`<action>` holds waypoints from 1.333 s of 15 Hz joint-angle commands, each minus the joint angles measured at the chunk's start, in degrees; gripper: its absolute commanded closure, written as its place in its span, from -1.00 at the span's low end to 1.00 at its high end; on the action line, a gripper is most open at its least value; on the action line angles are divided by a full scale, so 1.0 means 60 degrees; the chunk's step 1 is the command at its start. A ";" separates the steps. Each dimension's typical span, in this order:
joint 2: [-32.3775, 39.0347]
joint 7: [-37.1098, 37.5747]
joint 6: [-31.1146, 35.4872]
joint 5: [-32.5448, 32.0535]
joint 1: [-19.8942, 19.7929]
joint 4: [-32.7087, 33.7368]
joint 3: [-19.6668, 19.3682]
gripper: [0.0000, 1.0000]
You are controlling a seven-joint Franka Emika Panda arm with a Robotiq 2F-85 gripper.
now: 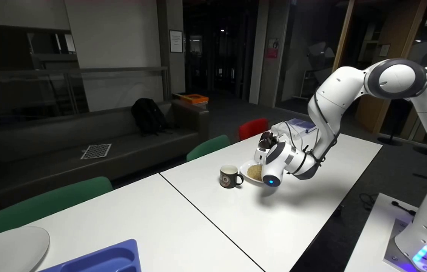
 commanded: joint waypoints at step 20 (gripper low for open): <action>0.1333 -0.1515 -0.1784 0.0277 0.0951 0.1676 0.0087 0.90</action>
